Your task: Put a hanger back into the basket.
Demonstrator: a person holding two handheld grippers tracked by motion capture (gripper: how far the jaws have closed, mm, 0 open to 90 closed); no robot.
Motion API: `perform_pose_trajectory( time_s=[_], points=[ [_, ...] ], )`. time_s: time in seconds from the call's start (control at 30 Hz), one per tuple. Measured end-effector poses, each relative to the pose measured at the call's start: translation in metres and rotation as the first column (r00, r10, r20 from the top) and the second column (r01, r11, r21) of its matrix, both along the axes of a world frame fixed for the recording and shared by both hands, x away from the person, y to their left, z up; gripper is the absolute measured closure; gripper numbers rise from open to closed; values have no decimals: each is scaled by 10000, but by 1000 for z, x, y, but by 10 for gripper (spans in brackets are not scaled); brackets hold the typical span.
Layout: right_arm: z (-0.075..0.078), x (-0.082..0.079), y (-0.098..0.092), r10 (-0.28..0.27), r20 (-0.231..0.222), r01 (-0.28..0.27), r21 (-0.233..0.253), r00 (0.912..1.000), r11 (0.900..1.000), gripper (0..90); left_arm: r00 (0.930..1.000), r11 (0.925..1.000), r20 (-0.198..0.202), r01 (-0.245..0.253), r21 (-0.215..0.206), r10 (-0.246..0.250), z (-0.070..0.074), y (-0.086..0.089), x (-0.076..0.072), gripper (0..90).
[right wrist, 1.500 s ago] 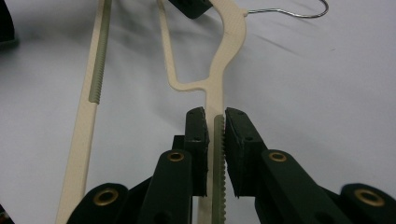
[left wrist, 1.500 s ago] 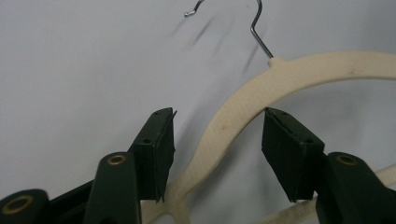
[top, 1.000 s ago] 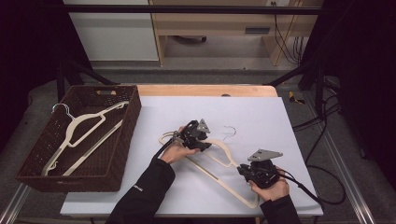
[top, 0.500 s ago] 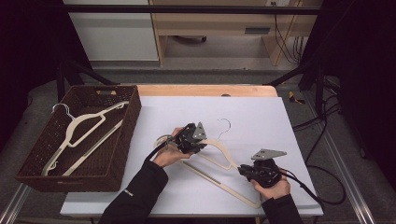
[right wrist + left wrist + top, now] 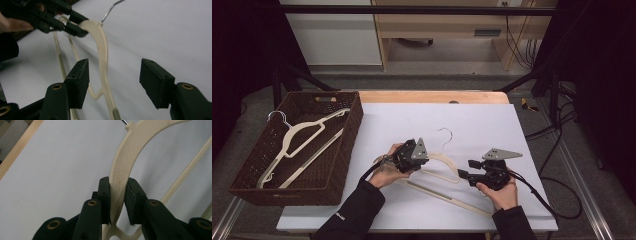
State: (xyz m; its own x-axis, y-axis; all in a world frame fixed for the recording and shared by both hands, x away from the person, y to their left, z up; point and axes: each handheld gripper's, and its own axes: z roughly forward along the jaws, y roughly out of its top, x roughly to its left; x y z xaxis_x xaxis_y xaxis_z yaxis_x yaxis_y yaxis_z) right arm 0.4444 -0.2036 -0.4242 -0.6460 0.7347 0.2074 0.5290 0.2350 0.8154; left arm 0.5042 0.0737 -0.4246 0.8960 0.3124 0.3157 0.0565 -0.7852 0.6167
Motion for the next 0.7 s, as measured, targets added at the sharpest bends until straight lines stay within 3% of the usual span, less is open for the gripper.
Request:
perform_pose_trajectory(
  time_s=[0.2,0.27,0.4,0.47,0.57,0.67,0.7],
  points=[
    [-3,17,18,496,-6,-496,-45,9988,9988,399,9998,9997,18,-186,-137,186,3,3,-11,754],
    [-5,21,24,654,-126,-656,-86,9978,9978,439,9998,9997,-35,-212,-72,212,3,5,-12,754],
    [-8,24,32,1142,-425,-1149,-120,9925,9933,577,9992,9988,-182,-354,-348,348,2,5,-16,755],
    [-10,26,35,1494,-477,-1510,-320,9876,9880,664,9993,9993,-270,-258,-287,251,3,6,-17,755],
    [-11,26,37,1933,-655,-1947,-167,9790,9807,777,9987,9989,-442,-265,-383,248,4,7,-20,754],
    [-8,25,35,2339,-724,-2342,39,9696,9722,797,9958,9941,-875,-352,-1026,262,7,12,-23,748],
    [-7,24,34,2516,-750,-2511,164,9649,9678,804,9950,9941,-981,-311,-1035,209,9,15,-23,742]
  ],
)
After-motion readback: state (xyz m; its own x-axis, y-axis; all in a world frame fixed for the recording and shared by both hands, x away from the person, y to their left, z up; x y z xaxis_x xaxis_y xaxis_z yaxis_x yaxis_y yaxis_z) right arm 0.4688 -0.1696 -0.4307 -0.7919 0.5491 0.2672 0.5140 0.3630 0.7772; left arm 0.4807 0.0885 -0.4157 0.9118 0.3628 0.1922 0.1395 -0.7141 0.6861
